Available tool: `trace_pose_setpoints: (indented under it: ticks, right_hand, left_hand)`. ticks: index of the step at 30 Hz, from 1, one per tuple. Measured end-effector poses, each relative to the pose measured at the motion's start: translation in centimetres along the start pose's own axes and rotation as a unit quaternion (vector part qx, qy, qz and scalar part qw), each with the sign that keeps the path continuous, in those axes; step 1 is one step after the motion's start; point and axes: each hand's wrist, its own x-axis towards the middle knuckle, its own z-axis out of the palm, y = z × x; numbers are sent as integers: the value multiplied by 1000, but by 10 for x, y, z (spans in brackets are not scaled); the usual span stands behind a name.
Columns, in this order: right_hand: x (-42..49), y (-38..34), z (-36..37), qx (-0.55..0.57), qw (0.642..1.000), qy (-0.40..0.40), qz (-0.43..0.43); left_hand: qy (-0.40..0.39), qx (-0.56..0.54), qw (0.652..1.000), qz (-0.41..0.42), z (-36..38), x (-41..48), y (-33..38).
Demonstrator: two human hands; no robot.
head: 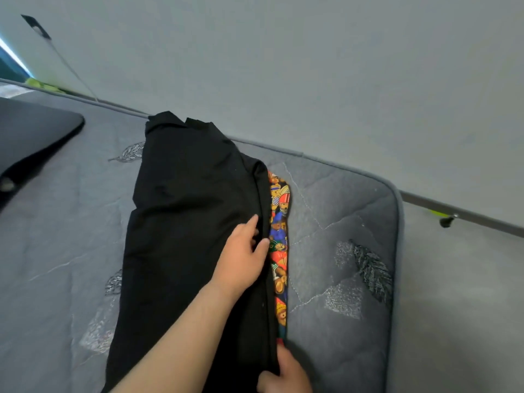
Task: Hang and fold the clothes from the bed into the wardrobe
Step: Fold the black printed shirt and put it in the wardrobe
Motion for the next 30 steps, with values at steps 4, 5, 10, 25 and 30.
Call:
trace_pose_setpoints:
  ticks: [4, 5, 10, 25, 30]
  right_hand:
    - [0, 3, -18, -26, 994, 94, 41]
    - [-2, 6, -22, -29, 992, 114, 42]
    - [-18, 15, -10, -79, 993, 65, 57]
    - [-54, 9, -12, 209, 963, -4, 169]
    - [-101, 47, -35, 146, 955, -17, 256]
  left_hand:
    - [208, 0, 976, -70, -50, -93, -63]
    - [247, 27, 959, -135, -65, -118, -88]
    - [83, -65, 944, -311, -94, -209, -154]
    - [8, -341, 806, -484, -96, -239, -120]
    - [-71, -325, 746, -577, -83, -300, -97]
